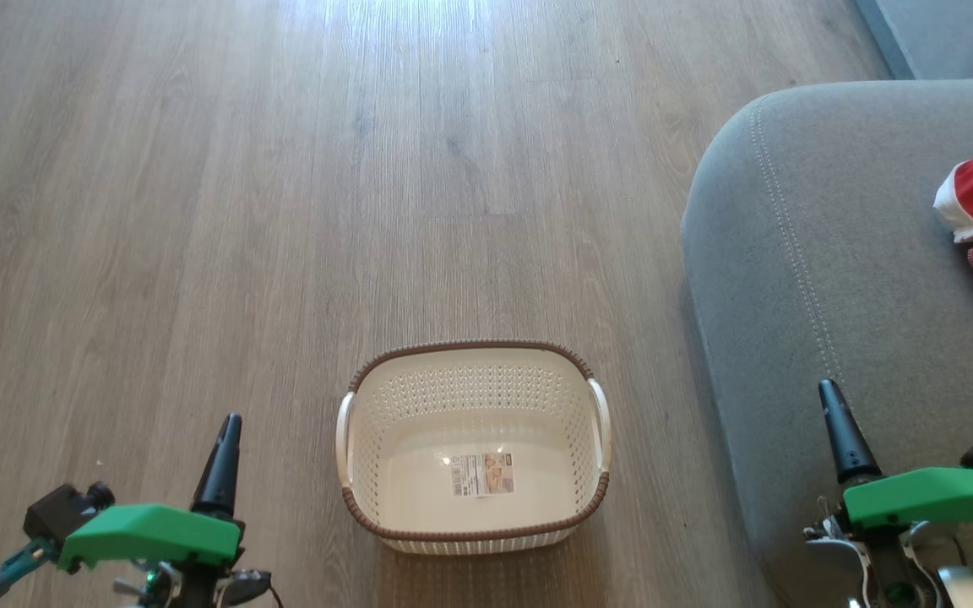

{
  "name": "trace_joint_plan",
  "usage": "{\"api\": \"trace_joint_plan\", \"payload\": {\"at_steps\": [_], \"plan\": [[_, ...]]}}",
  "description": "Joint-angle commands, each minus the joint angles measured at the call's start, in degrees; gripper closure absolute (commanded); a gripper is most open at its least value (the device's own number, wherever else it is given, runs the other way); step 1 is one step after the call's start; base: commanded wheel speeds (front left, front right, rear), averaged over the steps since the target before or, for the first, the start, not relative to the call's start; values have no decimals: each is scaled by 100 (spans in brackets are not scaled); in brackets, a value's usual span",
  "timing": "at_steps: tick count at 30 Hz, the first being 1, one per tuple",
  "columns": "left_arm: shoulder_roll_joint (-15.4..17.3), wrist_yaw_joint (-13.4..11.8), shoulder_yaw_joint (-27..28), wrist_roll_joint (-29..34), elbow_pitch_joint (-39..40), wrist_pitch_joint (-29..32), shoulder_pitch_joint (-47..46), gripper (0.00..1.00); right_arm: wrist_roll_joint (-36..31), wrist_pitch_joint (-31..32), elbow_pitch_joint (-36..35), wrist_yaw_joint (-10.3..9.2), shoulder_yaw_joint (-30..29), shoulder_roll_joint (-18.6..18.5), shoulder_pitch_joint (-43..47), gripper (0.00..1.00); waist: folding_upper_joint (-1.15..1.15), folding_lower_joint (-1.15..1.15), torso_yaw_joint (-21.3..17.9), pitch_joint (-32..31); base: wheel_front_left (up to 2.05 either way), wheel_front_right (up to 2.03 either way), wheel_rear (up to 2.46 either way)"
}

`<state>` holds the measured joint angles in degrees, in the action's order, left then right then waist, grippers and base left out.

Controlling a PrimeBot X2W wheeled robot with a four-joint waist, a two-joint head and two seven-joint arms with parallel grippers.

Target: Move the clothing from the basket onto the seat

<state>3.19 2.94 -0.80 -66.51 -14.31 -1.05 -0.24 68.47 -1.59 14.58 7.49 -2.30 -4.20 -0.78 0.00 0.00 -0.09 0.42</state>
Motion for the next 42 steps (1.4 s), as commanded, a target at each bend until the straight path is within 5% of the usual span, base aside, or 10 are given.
{"api": "trace_joint_plan", "payload": {"at_steps": [1, 42], "plan": [[46, 90, 197, -186, 145, 37, -355, 100, 185, 66, -157, 0, 25, -12, -350, 100, 0, 0, 1, -1, 0, 0, 0], [33, 455, 645, -2637, 28, 684, -587, 100, 2471, 709, -63, 0, -299, 43, -529, 100, 0, 0, 9, -24, 0, 0, 0]]}}
